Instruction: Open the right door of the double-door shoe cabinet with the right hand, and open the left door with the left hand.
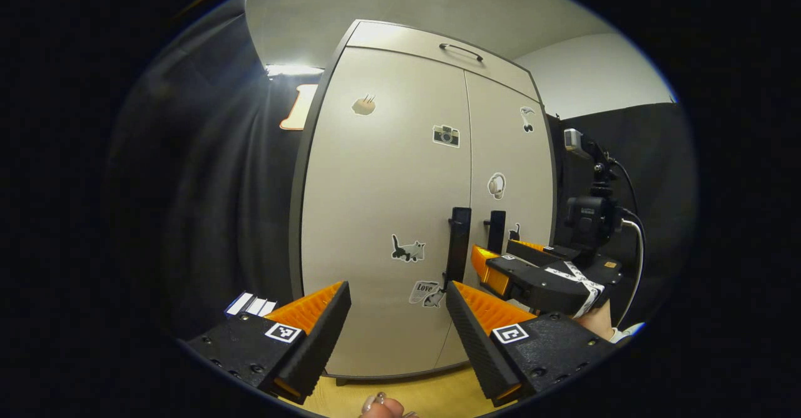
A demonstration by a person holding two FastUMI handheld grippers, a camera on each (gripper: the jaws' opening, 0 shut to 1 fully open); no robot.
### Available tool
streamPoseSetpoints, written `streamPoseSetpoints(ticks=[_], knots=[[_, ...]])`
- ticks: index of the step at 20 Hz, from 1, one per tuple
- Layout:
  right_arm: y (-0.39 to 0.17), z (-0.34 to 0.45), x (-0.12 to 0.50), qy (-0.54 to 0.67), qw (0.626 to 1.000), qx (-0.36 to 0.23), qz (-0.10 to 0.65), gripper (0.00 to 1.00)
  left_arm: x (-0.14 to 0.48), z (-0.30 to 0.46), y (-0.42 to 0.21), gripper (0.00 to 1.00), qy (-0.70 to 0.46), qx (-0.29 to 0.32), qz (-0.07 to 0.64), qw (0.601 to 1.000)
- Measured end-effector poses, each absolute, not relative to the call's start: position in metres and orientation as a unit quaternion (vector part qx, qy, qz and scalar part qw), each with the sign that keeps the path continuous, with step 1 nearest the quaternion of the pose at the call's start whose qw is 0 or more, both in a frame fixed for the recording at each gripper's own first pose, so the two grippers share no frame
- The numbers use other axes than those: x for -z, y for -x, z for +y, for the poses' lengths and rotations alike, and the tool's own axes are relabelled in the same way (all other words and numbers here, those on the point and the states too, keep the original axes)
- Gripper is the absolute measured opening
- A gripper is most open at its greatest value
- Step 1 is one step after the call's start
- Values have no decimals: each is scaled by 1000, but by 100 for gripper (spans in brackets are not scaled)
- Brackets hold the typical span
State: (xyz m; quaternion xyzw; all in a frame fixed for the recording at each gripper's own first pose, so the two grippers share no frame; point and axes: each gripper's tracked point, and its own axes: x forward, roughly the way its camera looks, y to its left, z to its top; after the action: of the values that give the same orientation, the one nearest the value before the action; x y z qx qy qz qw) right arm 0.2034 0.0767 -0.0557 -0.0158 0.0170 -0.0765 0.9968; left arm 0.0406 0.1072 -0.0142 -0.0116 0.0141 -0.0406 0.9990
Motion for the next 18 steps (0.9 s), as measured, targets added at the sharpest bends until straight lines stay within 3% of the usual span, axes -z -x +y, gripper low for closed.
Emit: streamPoseSetpoints(ticks=[1, 4, 5, 10, 12, 13, 16, 17, 18], knots=[[-205, 75, 58, 16, 996, 83, 19, 88, 16, 109, -42, 95, 11, 41, 15, 999], [-207, 72, 59, 17, 995, 96, 19, 67, 18, 116, -47, 95, 11, 40, 15, 999], [-209, 73, 59, 15, 995, 95, 19, 68, 18, 118, -48, 95, 12, 40, 16, 999], [-211, 79, 59, 23, 995, 100, 16, 36, 23, 120, -55, 95, 13, 47, 21, 999], [-213, 79, 60, 32, 994, 105, 10, 36, 24, 119, -55, 95, 13, 51, 21, 998], [-211, 80, 59, 33, 993, 111, 8, 28, 26, 119, -56, 95, 12, 52, 23, 998], [-211, 80, 59, 30, 993, 110, 13, 31, 28, 123, -56, 95, 5, 48, 27, 998], [-212, 80, 60, 32, 993, 110, 16, 24, 29, 124, -55, 95, 6, 46, 28, 999], [-211, 81, 60, 37, 993, 109, 19, 23, 29, 127, -54, 95, 8, 43, 27, 999]])
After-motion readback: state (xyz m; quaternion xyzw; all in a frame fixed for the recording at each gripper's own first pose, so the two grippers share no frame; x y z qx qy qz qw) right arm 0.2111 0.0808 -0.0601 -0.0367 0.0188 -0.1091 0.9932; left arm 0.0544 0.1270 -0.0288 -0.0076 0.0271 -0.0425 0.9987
